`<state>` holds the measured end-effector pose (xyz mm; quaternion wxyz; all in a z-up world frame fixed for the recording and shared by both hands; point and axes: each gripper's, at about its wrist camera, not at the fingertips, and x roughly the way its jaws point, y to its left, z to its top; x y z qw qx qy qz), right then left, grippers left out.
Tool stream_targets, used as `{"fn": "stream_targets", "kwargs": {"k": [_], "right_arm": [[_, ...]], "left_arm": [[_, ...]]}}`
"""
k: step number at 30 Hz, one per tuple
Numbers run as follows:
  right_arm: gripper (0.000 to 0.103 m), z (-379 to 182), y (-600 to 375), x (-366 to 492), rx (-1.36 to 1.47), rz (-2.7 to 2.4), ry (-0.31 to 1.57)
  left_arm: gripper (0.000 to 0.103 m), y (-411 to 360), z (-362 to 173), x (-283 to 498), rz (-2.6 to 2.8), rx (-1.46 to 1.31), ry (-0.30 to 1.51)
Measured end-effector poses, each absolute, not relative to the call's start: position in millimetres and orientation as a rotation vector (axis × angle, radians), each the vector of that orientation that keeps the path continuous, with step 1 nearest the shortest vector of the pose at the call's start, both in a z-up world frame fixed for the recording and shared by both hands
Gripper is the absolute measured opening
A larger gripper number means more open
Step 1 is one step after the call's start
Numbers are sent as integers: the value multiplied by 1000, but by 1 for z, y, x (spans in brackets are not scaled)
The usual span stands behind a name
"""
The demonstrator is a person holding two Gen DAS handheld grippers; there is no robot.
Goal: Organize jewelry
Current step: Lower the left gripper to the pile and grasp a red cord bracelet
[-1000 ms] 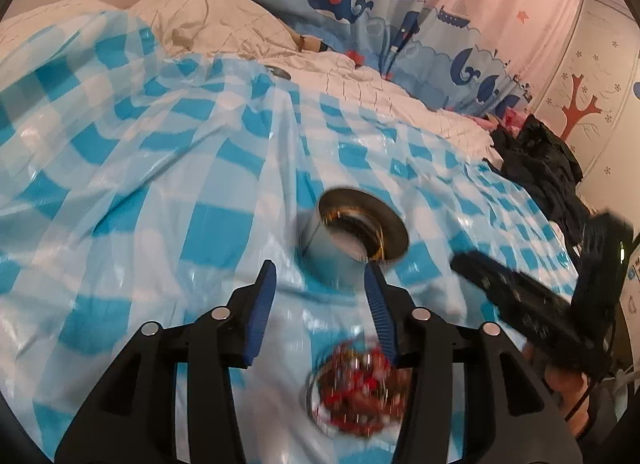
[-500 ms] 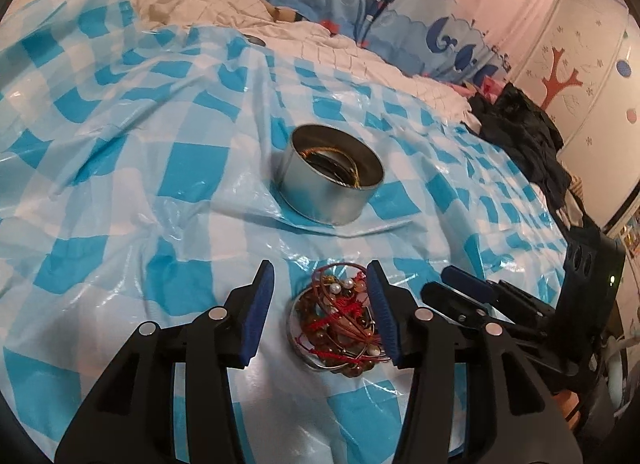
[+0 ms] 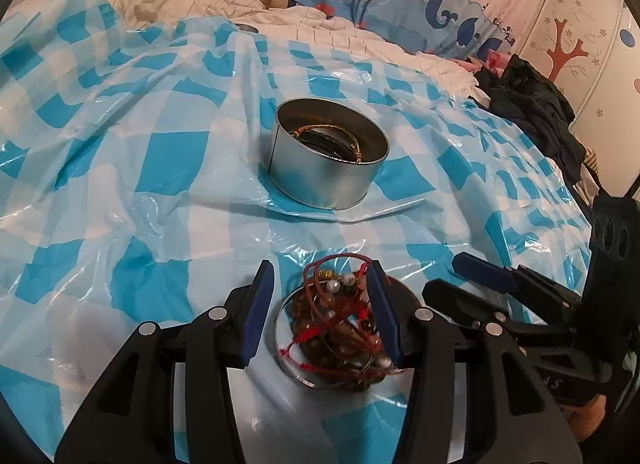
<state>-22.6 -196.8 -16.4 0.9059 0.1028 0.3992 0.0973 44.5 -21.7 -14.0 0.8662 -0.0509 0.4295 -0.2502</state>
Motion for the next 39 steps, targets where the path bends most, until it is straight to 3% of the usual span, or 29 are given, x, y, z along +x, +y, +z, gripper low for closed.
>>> {"fn": "stream_targets", "kwargs": {"k": [9,11,15,25,31,39], "right_arm": [[63,-17,-197,-22,212,200,824],[63,-17,-197,-22,213,199,824],[63,-18,-197,-22,212,198,825],[63,-18,-198,-22,211,198,824],[64,-18,-200,-22,213,197,823],[68,-7,-190,-27,176,269,751]], "left_arm": [[45,-13,-24,59,-576,-283,960],[36,-15,-24,59,-572,-280,955],[2,-20,-21,58,-566,-220,939],[1,10,22,51,-652,-322,773],[1,17,6,63,-609,-369,844],[1,38,29,55,-580,-401,706]]}}
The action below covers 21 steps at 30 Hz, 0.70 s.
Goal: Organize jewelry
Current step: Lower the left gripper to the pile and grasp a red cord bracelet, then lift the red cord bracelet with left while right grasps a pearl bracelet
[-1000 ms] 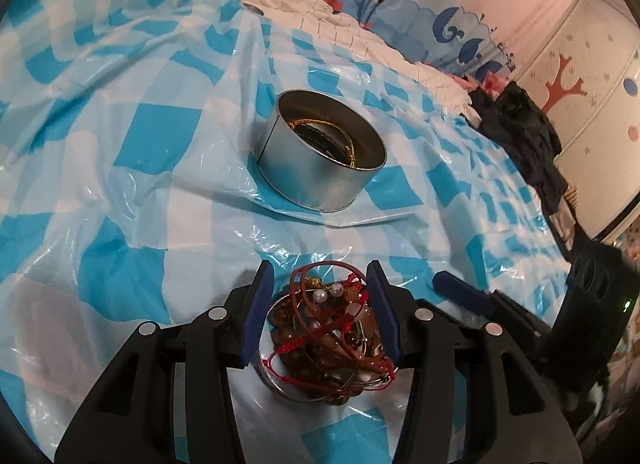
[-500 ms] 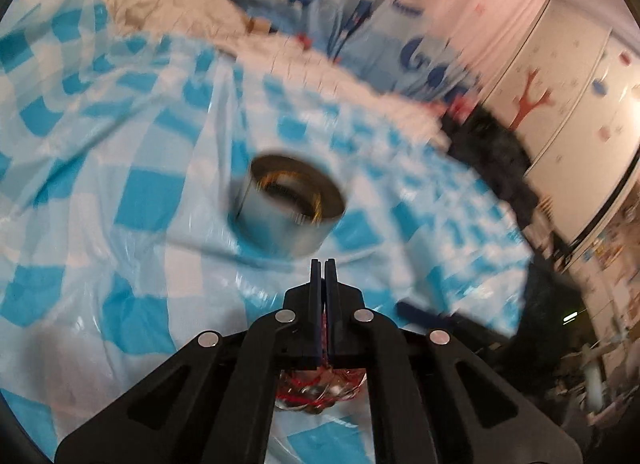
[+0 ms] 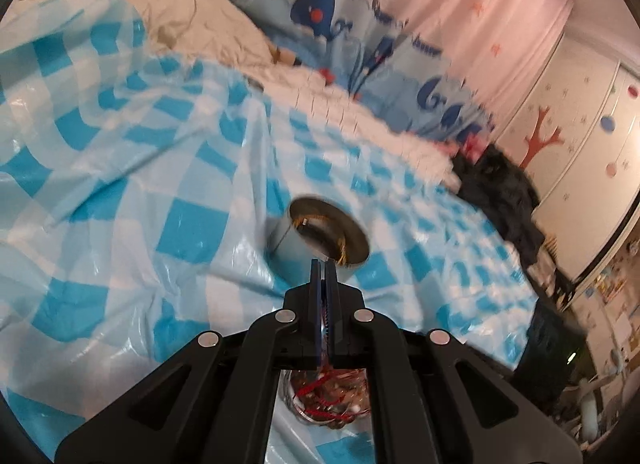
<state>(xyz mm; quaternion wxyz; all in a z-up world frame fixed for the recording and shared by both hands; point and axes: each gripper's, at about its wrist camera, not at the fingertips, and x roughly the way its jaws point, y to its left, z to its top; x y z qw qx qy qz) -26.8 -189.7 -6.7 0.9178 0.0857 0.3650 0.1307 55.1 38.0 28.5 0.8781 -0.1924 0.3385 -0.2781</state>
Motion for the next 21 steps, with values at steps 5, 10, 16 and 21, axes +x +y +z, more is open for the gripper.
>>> {"fn": "stream_targets", "kwargs": {"k": [5,10,16,21], "right_arm": [[67,-1,-165,-26,89,336,695],[50,0,-139,-20,14,405,680],[49,-13,-126,-2,-48,366,740],[15,-18,-132,2,-53,329,765]], "left_arm": [[1,45,41,52,-586,-413,659],[1,46,42,51,-580,-411,669],[1,50,40,50,-580,-421,666],[1,50,40,51,-585,-422,671]]}}
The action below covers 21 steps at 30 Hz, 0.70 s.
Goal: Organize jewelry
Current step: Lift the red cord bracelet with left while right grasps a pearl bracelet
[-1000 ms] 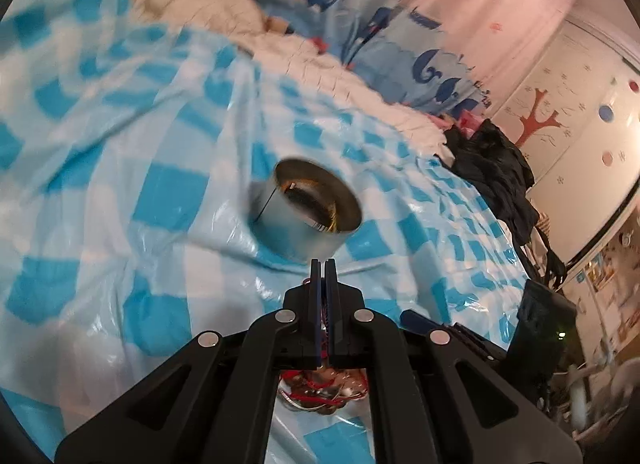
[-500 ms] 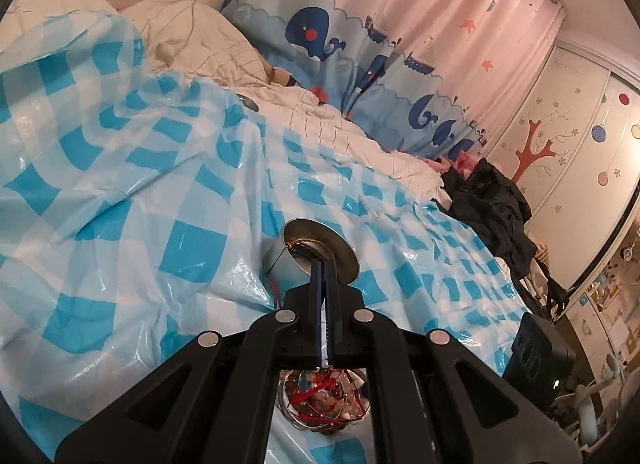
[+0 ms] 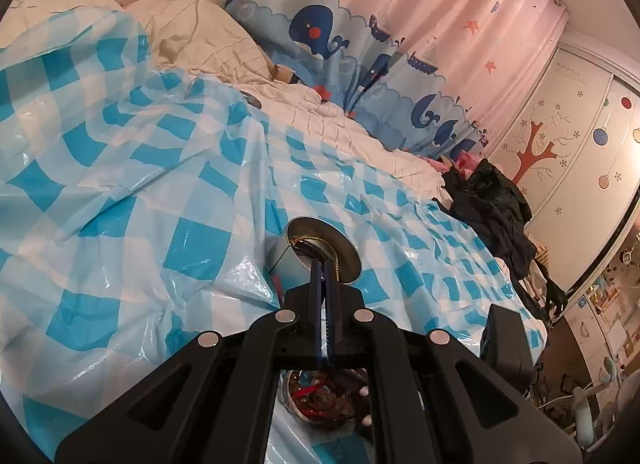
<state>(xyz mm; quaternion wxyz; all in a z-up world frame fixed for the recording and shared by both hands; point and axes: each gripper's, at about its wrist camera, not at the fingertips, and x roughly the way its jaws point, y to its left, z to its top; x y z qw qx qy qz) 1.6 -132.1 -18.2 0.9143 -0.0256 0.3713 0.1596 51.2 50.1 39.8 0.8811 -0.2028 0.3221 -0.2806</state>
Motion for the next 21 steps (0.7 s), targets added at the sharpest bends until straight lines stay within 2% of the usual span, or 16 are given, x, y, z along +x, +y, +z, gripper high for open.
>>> {"fn": "stream_targets", "kwargs": {"k": [2,10,11,13,21], "right_arm": [[11,-16,-137,1,-28,333,762],[11,7,-177,-7,257,439,716],[2,10,-181,-7,292,458,710],[1,16,-194,-9,404,523,685],[2,16,-193,-4,357,468,745]], "left_arm": [[1,50,40,51,-585,-420,671],[1,50,39,51,-587,-420,672],[1,49,39,51,-589,-418,674],[1,48,40,51,-591,-416,675],[1,46,40,53,-589,-412,682]]}}
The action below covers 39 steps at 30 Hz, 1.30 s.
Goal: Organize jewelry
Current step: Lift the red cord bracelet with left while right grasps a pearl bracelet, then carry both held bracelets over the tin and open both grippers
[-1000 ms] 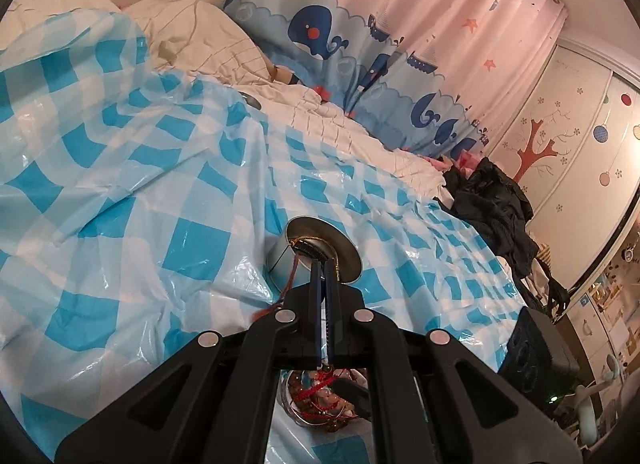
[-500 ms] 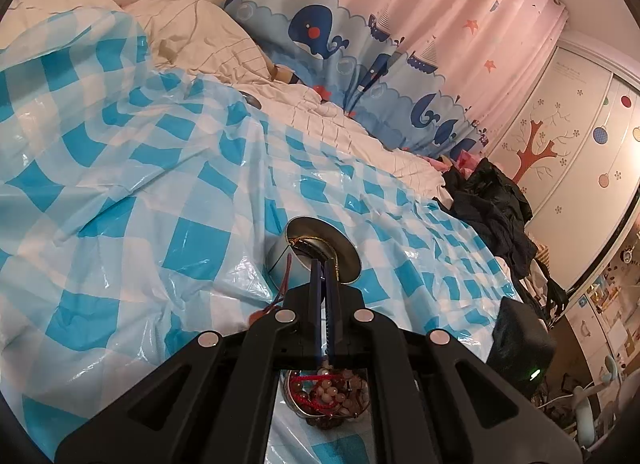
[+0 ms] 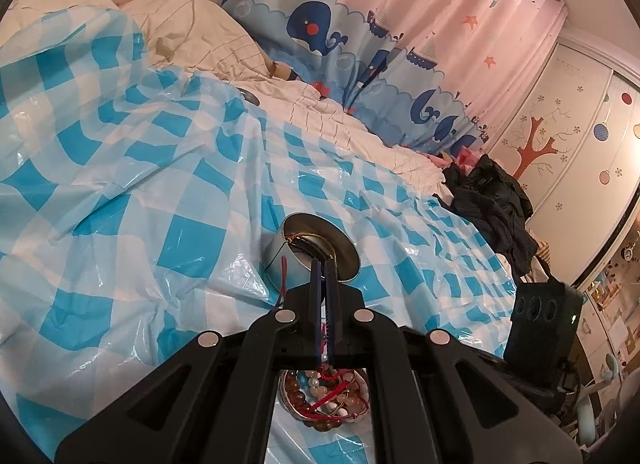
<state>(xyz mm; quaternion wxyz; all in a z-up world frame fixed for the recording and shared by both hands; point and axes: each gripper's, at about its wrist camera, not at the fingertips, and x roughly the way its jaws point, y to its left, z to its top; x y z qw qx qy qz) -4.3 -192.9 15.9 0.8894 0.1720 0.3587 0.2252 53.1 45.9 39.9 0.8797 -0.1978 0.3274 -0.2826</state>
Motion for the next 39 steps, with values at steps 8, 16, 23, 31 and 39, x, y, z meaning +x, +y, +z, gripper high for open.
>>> {"fn": "stream_targets", "kwargs": {"k": [8,16,23,31,39], "right_arm": [[52,6,-143,-5,85,437,710],[8,-14,-119,-4,-141,362,754],[8,30,-174,-12,295,570,625],[8,26,-203,-3,505,593,654],[8,27,-217,-2,530,535,640]], "left_arm": [[1,44,38,53,-591,-413,686],[1,44,37,53,-591,-413,686],[1,44,36,54,-590,-413,686],[1,41,42,51,-607,-424,670],[1,22,54,51,-656,-416,645]]}}
